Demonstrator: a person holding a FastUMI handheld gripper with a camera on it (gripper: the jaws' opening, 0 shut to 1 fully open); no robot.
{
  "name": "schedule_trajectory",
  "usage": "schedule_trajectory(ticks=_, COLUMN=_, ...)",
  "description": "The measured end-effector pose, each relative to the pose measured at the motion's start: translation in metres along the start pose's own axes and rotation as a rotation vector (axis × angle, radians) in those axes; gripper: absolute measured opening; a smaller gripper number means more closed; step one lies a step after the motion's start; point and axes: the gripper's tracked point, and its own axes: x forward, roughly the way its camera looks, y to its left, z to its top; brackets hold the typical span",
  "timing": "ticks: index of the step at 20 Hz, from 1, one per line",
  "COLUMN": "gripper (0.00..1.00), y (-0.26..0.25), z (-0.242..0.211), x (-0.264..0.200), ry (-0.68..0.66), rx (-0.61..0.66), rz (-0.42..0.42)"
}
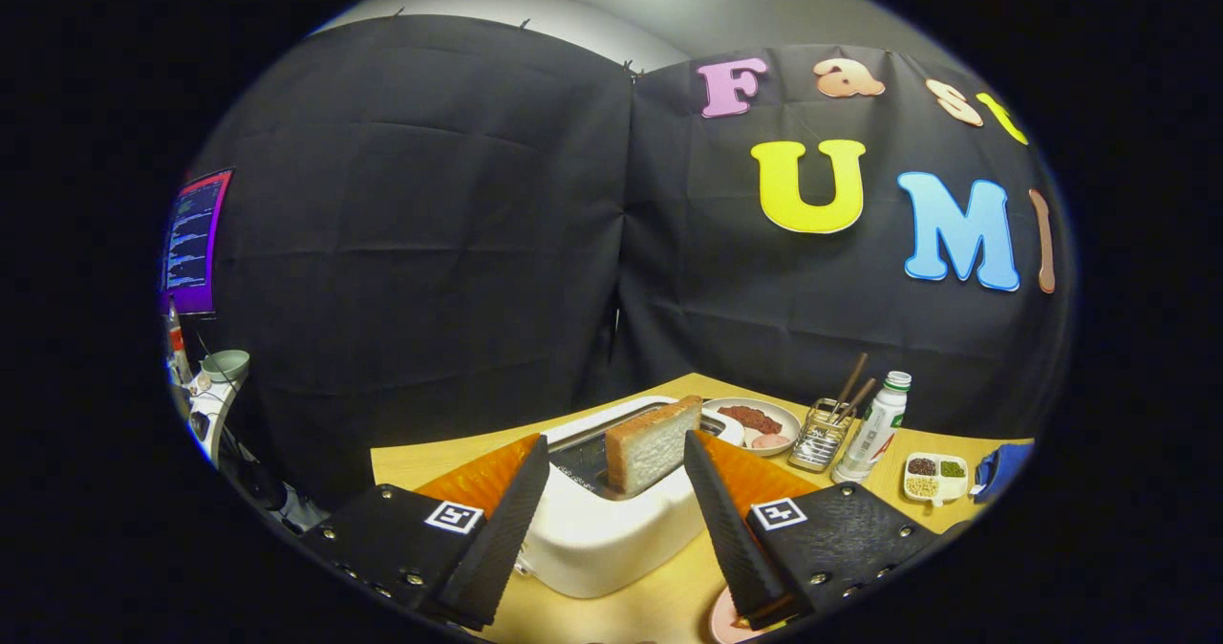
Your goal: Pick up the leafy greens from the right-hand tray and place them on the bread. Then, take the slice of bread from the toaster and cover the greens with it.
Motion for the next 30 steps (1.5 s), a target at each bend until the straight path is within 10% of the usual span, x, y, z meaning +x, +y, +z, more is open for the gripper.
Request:
schedule_trajectory(ticks=8, gripper=0.86, y=-0.013, z=-0.009, x=0.045, ry=-0.001, rx=0.049, rz=-0.106)
schedule_trajectory(ticks=12, gripper=0.37, y=-0.014, z=-0.019, x=0.049, ry=0.029, rx=0.051, rz=-0.110)
schedule_trajectory(ticks=14, gripper=0.36, y=-0.025, z=-0.010, x=0.045, ry=0.002, rx=0.058, rz=-0.143)
schedule_trajectory(ticks=15, gripper=0.11, y=-0.022, z=-0.007, x=0.043, ry=0.004, rx=0.085, rz=-0.124)
schedule_trajectory(ticks=30, gripper=0.12, y=-0.087, z=0.055, x=-0.068, ry=-0.191, rx=0.269, rz=-0.129)
